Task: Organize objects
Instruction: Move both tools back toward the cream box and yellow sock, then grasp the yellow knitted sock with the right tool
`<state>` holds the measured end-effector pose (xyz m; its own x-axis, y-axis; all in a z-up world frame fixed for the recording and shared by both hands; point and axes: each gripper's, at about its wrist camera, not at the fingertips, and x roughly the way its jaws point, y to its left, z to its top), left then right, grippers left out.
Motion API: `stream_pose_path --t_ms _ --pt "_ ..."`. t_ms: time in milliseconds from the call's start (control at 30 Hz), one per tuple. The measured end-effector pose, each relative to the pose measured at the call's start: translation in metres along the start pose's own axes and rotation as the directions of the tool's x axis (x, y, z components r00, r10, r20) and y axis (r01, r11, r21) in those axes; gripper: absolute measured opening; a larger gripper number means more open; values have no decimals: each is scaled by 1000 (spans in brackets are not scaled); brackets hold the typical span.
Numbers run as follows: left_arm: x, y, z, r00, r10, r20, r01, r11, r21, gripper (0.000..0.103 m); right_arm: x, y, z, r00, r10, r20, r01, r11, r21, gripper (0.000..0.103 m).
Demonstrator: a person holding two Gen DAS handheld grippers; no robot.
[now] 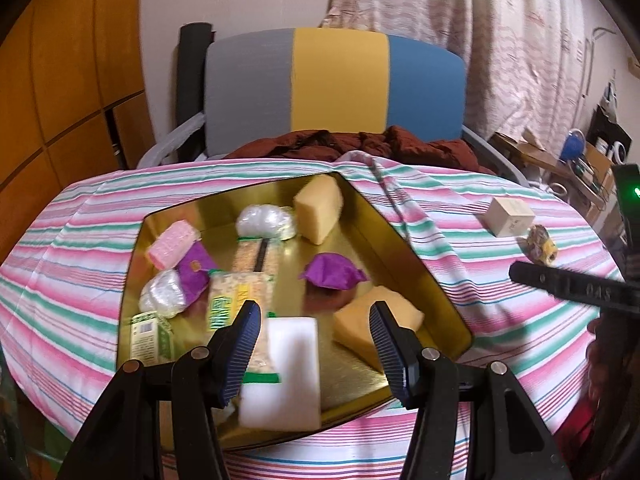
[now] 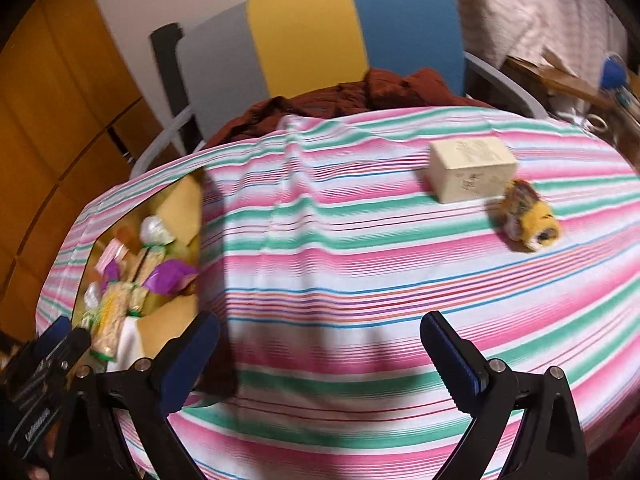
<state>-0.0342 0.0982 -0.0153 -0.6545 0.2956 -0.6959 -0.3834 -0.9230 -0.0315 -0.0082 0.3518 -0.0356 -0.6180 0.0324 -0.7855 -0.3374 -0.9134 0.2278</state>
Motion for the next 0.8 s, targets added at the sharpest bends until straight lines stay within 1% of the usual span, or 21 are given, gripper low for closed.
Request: stream_pose_path --t_ms 133,200,333,433,533,667,800 --pt "1 -13 0 1000 -31 0 31 999 28 57 -6 -37 14 1000 -25 8 24 996 82 103" --pt "2 -19 0 999 -44 -2 44 998 44 57 -11 -59 21 999 -51 12 49 991 127 103" --pt "5 -25 1 998 -65 -11 65 996 55 57 -19 -111 38 989 -150 14 143 966 216 103" --pt "8 -30 3 997 -77 -17 78 995 62 57 -20 -145 51 985 -174 -7 169 944 284 103" --pt "11 -36 5 996 -90 -26 92 993 72 57 -15 -164 63 974 -226 -9 219 930 295 103" --pt "14 -43 6 994 -101 -37 104 990 93 57 4 -178 72 974 -222 -39 223 927 301 103" --pt "19 -54 10 994 -100 -51 105 988 114 57 27 -182 78 969 -242 -47 245 924 294 102"
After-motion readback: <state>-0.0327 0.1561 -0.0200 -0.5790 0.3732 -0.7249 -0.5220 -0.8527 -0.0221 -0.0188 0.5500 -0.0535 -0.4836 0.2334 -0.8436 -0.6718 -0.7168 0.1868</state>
